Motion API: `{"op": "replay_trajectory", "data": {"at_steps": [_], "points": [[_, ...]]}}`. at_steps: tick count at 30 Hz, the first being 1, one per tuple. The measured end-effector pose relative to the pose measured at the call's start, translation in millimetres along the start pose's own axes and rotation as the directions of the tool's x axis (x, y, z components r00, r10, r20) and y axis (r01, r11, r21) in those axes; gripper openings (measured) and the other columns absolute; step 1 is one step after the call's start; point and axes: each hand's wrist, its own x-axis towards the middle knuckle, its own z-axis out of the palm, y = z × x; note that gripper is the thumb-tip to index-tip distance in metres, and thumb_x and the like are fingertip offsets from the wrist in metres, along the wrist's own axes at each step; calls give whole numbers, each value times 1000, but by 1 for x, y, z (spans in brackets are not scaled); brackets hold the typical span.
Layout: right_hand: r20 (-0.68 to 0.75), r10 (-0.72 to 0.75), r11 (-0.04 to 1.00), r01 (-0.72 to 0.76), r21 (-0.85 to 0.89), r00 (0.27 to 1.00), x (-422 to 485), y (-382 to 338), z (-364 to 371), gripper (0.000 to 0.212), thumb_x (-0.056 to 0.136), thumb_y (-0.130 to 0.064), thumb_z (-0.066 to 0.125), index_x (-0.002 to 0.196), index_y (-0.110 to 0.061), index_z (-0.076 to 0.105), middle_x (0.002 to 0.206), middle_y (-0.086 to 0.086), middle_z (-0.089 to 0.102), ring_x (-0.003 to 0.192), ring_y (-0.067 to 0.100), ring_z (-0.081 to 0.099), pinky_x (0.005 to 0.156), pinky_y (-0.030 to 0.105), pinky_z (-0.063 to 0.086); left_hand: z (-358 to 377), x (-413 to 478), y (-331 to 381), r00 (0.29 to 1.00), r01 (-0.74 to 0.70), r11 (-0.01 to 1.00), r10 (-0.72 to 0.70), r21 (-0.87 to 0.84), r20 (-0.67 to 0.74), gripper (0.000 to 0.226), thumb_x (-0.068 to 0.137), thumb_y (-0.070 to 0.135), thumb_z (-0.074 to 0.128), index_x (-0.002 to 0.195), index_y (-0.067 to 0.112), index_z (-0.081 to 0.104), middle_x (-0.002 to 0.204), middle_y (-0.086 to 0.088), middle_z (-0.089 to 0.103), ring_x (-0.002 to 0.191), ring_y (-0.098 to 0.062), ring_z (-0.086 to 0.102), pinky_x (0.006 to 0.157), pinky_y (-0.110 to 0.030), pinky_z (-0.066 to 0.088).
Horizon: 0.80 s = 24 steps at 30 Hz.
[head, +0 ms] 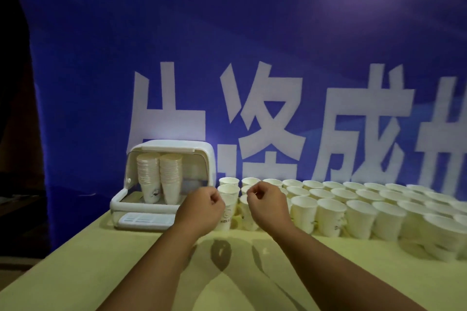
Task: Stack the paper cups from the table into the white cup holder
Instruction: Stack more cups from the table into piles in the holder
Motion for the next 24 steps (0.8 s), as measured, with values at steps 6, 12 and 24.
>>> {"op": "replay_trajectory", "data": {"at_steps": [6,12,24], "points": [[-86,42,990,-53,-129,995,-31,54,-99,11,94,-18,61,94,-23,70,81,-11,67,75,6,63,64,19,51,56,-26,65,991,-93,995,96,-34,92,18,91,29,60,74,24,64,71,6,66,71,-19,64,69,-40,57],[-236,106,967,-155,-204,966,-48,115,-194,10,94,-17,62,94,-25,69,81,-9,66,74,7,63,66,23,56,126,-47,138,959,-200,979,205,-43,194,15,93,28,60,80,26,66,77,6,68,75,-17,65,72,-43,60],[-547,186,870,-396,-295,816,-66,222,-350,31,94,-19,65,122,-30,56,98,-9,65,81,10,63,68,30,59,265,-76,256,838,-315,941,338,-125,428,27,91,27,59,118,32,61,88,8,66,79,-14,63,69,-36,57]]}}
